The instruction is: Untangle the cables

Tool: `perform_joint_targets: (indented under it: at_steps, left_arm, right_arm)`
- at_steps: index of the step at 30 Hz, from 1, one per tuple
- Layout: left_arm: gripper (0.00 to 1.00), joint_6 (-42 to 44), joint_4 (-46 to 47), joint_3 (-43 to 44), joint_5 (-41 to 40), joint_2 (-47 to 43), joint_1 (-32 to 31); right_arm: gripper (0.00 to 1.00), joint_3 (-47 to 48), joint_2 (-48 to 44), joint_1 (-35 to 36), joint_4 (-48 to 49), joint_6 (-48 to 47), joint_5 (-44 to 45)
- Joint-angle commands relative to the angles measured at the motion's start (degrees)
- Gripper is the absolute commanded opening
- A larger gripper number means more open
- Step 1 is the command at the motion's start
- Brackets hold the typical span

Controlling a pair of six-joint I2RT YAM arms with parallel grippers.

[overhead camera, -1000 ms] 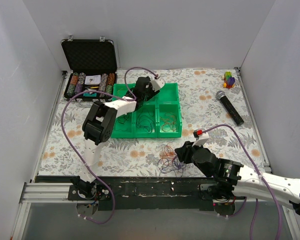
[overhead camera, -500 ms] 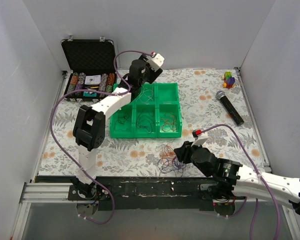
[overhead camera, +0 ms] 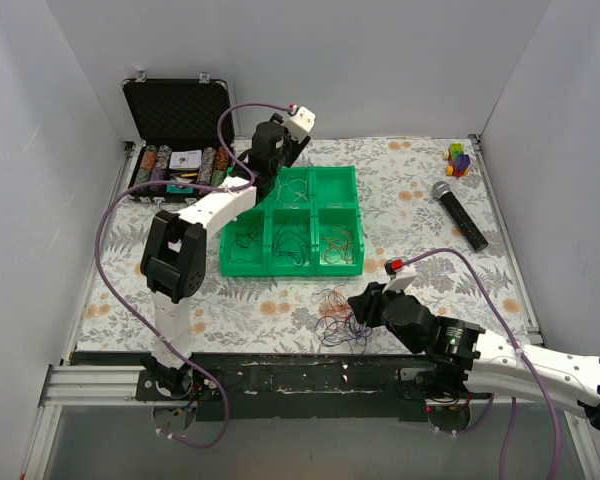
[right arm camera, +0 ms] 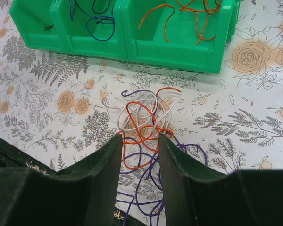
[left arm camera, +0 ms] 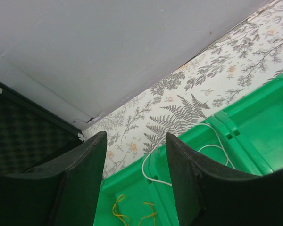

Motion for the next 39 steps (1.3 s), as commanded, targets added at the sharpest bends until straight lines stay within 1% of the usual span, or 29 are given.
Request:
perform_joint_targets:
  at_steps: [1, 4, 6, 12, 19, 22, 25, 27, 29, 33, 35, 39]
  left_arm:
    - [0.51, -2.42, -0.60, -0.79, -3.21, 0.60, 1.40]
    - [0.49, -0.76, 1.23, -2.10, -3.99, 1.91, 1.40]
    - [0.47, 0.65, 3.52, -2.28, -5.92, 3.58, 1.40]
    - [0.47, 1.53, 4.05, 2.37, -6.55, 9.56, 1.84]
    - [0.47, 0.13, 3.97, 10.90, -8.13, 15.45, 1.84]
    - [0.47, -0.57, 3.35, 10.56, -8.48, 15.37, 1.84]
    - [0.47, -1.28, 3.44, 6.70, -7.26, 13.18, 1.84]
    - [0.47, -1.54, 3.35, 3.71, -4.63, 10.99, 1.84]
    - [0.48, -1.63, 1.43, 0.89, 0.28, 8.53, 1.84]
    - [0.58, -1.71, -2.96, -3.41, 12.58, 1.59, 1.84]
    - [0.59, -2.33, -5.51, -5.61, 17.86, -3.24, 1.84]
    - [0.63, -2.25, -7.19, -13.77, 28.93, -14.83, 1.75]
  right_arm:
    - [0.45, -0.42, -0.29, -0.26, 2.57, -0.49, 0.66]
    - [0.44, -0.34, -0.29, -0.17, 2.57, -0.32, 0.58]
    - [0.45, -0.33, -0.37, -0.18, 2.40, -0.32, 0.57]
    - [0.44, -0.42, -0.81, -0.26, 2.05, -0.32, 0.40]
    - [0.44, -0.69, -0.73, -0.44, 1.96, 0.03, 0.22]
    - [0.44, -0.77, -0.55, -0.61, 2.13, 0.03, 0.14]
    - [0.44, -1.21, -0.64, -0.61, 2.31, 0.03, 0.13]
    - [0.44, -1.39, -0.64, -0.70, 2.66, 0.12, -0.04]
    - [0.44, -1.30, -0.64, -0.79, 2.57, 0.03, -0.04]
    - [0.44, -1.21, -1.08, -0.96, 1.87, -0.05, 0.31]
    - [0.44, -1.48, -0.73, -1.05, 1.69, 0.21, 0.31]
    - [0.44, -2.53, 0.59, -1.23, 3.09, 1.35, -0.74]
